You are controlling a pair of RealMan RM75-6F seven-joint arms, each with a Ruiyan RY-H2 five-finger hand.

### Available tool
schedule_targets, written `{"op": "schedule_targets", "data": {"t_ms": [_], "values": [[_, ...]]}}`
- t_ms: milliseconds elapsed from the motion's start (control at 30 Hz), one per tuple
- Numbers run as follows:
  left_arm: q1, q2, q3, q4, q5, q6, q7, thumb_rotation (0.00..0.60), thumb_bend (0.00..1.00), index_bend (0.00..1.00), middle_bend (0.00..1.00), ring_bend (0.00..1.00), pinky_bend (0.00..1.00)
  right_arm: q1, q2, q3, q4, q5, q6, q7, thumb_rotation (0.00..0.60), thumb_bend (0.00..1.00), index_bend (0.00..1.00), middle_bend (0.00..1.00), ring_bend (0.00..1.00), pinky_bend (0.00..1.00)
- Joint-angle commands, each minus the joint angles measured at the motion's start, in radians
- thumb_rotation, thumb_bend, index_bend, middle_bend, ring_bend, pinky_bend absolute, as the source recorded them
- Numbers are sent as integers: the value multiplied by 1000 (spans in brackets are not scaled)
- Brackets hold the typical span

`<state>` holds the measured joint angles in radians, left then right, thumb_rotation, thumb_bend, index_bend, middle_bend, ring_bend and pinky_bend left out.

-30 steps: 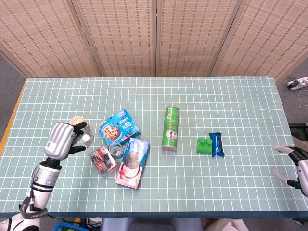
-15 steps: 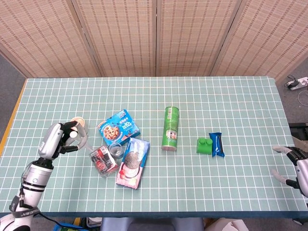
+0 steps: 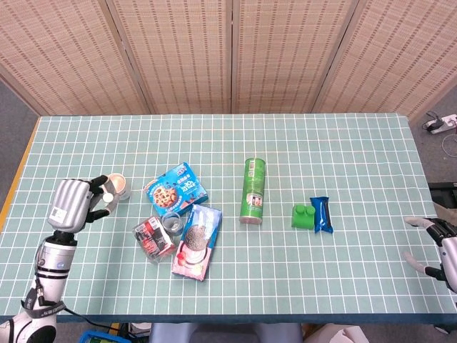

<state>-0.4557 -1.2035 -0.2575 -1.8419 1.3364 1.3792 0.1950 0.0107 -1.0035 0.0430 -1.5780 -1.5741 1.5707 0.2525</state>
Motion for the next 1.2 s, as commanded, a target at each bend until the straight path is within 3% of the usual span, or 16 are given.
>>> {"op": "schedule_targets", "data": {"t_ms": [33,133,267,367,600,800,967,1200], "values": [[11,59,-16,-114,-64,-113,-391,600,509,745,1000,1000,1000,-1,1,0,0,-1,2,2,600,165,296,358,288,374],[19,135,-21,-144,-53,-194,-596,600,509,745,1000,1000,1000,-1,1,0,1,-1,4,3,600,165,296,358,288,374],[24,167,-18,-129,-24,-214,-669,600,509,745,1000,1000,1000,-1,0,-1,0,-3,3,1,600,165,296,358,288,374],[25,143,-10,-95,-18,-180,-583,600,509,745,1000,1000,1000,0,-1,-1,0,-3,0,-3,600,165,296,358,288,374],[18,7,7,28,-38,-39,-165,600,509,748,1000,1000,1000,2,-1,0,-2,0,-3,-5,600,165,296,358,288,374],[16,-33,3,47,-54,-18,-114,600,509,749,1000,1000,1000,2,0,0,-1,3,-4,-3,600,165,296,358,288,374],[25,19,-7,-45,-93,-96,-289,600,509,749,1000,1000,1000,2,1,0,-1,2,-5,-2,600,165,296,358,288,374],[36,172,-41,-160,-102,-297,-756,600,509,745,1000,1000,1000,2,0,-1,-2,1,-4,-4,600,165,296,358,288,374]]}}
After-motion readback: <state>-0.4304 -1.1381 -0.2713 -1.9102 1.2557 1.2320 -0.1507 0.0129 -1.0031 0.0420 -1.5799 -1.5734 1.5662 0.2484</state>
